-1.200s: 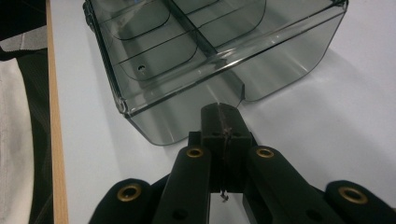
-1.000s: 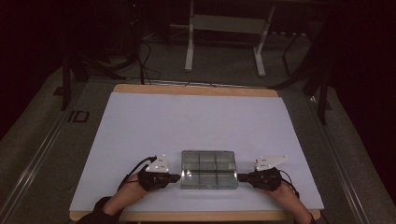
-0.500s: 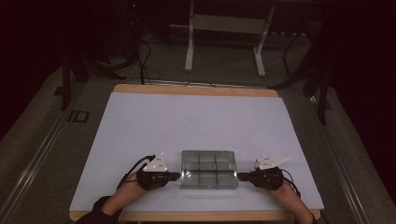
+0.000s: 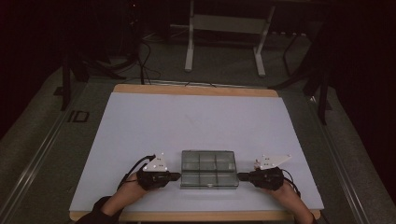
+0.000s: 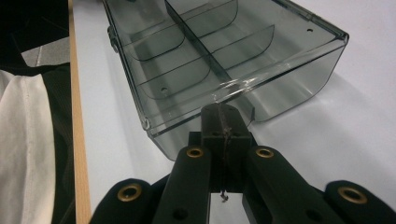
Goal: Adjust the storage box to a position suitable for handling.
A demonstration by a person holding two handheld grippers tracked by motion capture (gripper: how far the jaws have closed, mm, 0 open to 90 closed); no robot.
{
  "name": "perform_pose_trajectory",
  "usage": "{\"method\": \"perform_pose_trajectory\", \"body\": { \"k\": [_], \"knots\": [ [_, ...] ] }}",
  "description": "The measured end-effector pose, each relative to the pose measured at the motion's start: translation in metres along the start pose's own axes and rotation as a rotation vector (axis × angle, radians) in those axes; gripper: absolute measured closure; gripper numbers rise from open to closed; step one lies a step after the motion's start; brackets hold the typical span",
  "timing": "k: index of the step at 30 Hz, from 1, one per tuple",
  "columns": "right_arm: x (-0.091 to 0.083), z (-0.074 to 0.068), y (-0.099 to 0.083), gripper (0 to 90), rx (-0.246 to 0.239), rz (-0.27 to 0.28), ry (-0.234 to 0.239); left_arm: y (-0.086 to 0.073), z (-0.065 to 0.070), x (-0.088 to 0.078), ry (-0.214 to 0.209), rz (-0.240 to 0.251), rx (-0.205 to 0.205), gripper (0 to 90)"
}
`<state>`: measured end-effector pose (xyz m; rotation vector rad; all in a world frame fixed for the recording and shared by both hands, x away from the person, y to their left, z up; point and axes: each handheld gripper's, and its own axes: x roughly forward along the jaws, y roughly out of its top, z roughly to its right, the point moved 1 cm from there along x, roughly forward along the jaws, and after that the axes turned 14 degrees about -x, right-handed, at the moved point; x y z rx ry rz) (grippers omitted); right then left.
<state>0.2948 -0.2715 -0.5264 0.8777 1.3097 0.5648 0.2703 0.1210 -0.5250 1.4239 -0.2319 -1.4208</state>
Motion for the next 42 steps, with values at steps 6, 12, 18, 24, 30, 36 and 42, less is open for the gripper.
{"method": "perform_pose_trajectory", "body": {
  "k": [6,12,18,24,30,36,42],
  "knots": [
    [0.001,0.001,0.001,86.2,0.009,0.004,-0.017,0.002,-0.002,0.000,0.022,0.001,-0.001,86.0],
    [0.000,0.004,0.000,75.8,0.032,0.022,-0.042,0.004,-0.004,0.000,0.041,0.021,-0.014,72.3],
    [-0.001,0.005,0.003,73.4,0.031,0.034,-0.057,0.007,-0.005,-0.001,0.048,0.041,-0.010,69.5],
    [-0.002,0.007,0.006,71.8,0.030,0.050,-0.069,0.010,-0.006,-0.004,0.057,0.073,-0.007,66.8],
    [-0.002,0.008,0.009,67.4,0.029,0.055,-0.077,0.015,-0.006,-0.005,0.063,0.083,0.005,66.8],
    [-0.002,0.010,0.014,64.7,0.021,0.061,-0.089,0.019,-0.007,-0.007,0.071,0.091,0.010,65.4],
    [-0.002,0.013,0.018,61.9,0.015,0.066,-0.104,0.024,-0.008,-0.009,0.076,0.103,0.021,63.5]
  ]
}}
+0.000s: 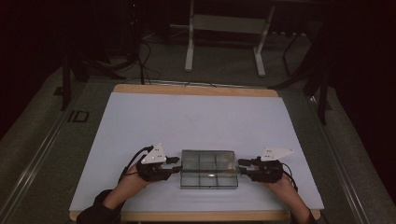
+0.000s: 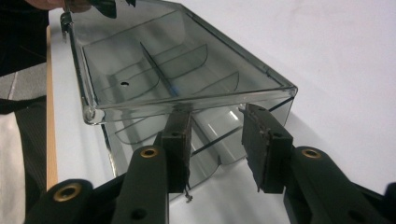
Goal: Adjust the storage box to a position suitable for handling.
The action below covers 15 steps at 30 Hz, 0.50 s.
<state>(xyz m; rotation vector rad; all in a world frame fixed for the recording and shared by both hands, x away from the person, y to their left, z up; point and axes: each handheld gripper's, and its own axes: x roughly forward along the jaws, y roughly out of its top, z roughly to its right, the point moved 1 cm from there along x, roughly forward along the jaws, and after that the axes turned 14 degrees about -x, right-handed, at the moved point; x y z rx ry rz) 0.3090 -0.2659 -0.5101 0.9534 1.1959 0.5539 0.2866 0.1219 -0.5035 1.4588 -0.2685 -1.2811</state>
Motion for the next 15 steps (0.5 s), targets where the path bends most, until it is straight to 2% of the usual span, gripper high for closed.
{"method": "perform_pose_trajectory", "body": {
  "k": [4,15],
  "knots": [
    [0.000,0.001,0.004,61.5,-0.013,0.003,-0.008,0.002,-0.001,0.000,-0.014,0.010,-0.010,63.6],
    [-0.001,0.002,0.012,60.6,-0.036,0.011,-0.030,0.012,-0.001,0.001,-0.015,0.025,0.006,65.0]
  ]
}}
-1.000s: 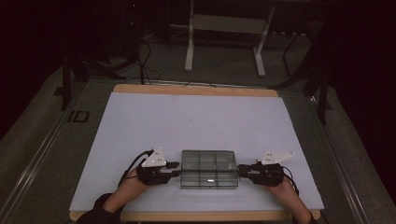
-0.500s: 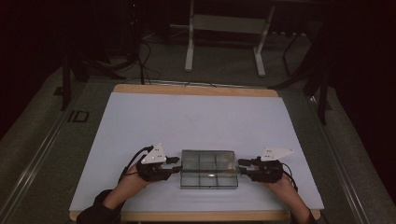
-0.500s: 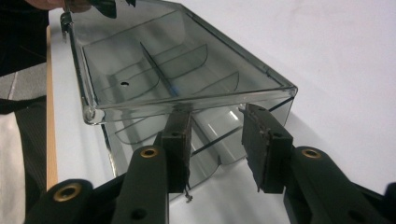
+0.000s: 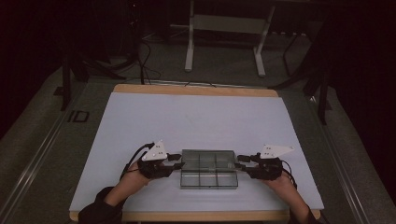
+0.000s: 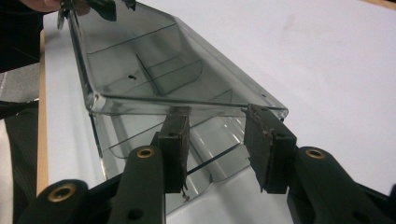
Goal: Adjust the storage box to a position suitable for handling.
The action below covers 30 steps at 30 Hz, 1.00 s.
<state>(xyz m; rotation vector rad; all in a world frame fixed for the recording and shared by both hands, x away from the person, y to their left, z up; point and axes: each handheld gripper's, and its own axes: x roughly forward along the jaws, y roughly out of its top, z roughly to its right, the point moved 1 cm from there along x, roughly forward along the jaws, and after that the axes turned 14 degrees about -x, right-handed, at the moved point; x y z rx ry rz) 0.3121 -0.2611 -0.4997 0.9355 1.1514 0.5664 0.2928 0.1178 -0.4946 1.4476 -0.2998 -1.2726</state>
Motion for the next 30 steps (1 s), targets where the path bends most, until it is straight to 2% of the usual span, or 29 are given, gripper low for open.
{"method": "perform_pose_trajectory", "body": {
  "k": [9,13,19,25,30],
  "knots": [
    [0.001,0.005,0.005,65.4,-0.010,0.020,-0.033,0.008,-0.003,-0.001,0.016,0.024,0.003,69.2],
    [0.002,0.009,0.006,71.6,-0.010,0.030,-0.059,0.009,-0.006,0.000,0.017,0.041,-0.009,72.4],
    [0.003,0.011,0.007,74.1,-0.007,0.043,-0.077,0.013,-0.009,0.000,0.029,0.063,-0.020,74.0],
    [0.004,0.015,0.011,77.4,0.002,0.060,-0.108,0.019,-0.012,0.002,0.058,0.087,-0.024,76.6],
    [0.005,0.019,0.014,77.9,0.017,0.062,-0.123,0.022,-0.013,0.005,0.086,0.107,-0.042,77.0]
  ]
}}
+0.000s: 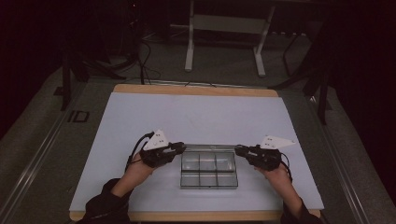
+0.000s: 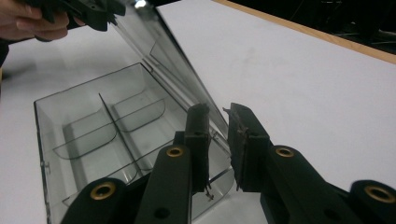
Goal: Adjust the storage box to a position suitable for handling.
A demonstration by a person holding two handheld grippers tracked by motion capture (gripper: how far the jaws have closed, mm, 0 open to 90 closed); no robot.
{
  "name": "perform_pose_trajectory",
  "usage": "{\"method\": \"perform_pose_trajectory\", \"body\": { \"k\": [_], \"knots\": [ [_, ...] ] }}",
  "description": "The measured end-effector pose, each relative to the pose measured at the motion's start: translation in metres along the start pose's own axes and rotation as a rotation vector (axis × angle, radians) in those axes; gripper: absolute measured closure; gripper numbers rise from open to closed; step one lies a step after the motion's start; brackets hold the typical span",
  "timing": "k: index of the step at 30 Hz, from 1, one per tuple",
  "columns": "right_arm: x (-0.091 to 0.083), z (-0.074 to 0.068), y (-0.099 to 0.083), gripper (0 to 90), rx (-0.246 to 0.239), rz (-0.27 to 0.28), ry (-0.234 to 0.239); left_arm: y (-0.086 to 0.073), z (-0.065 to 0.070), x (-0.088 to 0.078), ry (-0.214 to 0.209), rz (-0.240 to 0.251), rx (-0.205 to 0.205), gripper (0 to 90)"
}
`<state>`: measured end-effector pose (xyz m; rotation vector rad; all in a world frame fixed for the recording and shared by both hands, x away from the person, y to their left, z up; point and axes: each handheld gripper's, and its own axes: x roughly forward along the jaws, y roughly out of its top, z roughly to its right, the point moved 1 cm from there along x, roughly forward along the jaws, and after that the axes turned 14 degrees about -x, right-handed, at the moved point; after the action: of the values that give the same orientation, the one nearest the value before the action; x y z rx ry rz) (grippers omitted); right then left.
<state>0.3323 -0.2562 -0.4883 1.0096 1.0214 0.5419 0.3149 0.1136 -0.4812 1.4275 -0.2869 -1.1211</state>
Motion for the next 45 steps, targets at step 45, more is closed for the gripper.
{"method": "perform_pose_trajectory", "body": {
  "k": [45],
  "knots": [
    [0.039,0.021,0.005,73.7,0.142,-0.098,-0.107,0.010,-0.028,0.042,0.097,-0.033,-0.183,70.1]
  ]
}}
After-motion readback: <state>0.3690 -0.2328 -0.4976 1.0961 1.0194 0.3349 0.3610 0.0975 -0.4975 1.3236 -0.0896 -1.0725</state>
